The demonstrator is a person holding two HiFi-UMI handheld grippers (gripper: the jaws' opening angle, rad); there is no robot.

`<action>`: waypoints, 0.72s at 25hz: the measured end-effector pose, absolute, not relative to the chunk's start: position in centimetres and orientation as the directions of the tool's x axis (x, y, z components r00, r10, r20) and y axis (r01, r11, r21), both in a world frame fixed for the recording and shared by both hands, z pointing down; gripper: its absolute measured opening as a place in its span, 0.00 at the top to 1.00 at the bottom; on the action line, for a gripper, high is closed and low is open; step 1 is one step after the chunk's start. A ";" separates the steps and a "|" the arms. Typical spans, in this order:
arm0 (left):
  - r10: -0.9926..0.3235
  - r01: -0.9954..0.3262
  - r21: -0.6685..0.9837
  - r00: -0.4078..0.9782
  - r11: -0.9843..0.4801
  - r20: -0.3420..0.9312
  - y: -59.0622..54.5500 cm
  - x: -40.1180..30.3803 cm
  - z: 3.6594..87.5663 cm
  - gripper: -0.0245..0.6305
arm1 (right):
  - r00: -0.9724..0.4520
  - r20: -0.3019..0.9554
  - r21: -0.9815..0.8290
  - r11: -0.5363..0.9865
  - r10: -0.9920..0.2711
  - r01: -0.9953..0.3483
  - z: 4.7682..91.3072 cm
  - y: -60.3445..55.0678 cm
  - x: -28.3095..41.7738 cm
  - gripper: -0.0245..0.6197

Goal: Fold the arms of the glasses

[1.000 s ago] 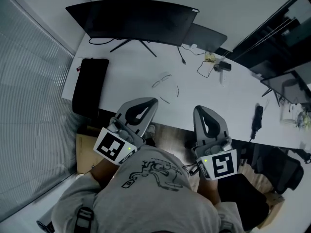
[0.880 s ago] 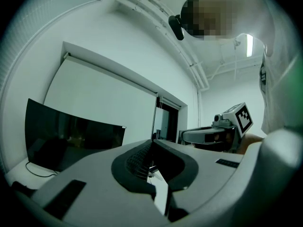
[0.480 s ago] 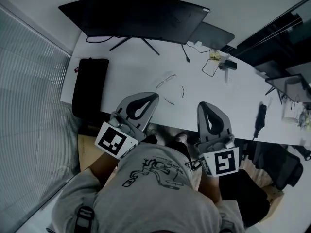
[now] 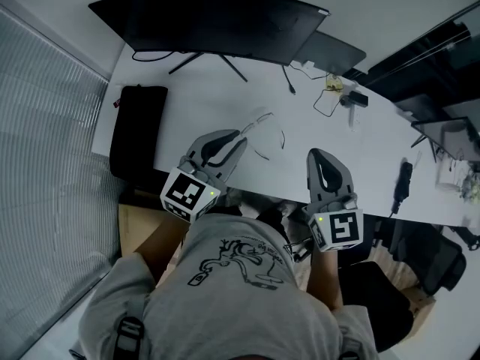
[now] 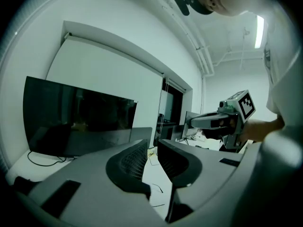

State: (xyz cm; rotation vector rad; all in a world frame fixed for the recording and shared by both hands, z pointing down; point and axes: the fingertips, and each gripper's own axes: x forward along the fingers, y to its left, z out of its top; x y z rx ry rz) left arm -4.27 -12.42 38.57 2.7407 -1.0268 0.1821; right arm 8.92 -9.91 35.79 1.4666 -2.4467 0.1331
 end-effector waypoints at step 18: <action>-0.445 -0.632 0.191 0.698 -0.751 0.561 -17.2 -3.1 58.4 0.78 | -0.344 0.493 0.063 0.427 -0.799 -0.902 52.6 -14.4 13.3 0.91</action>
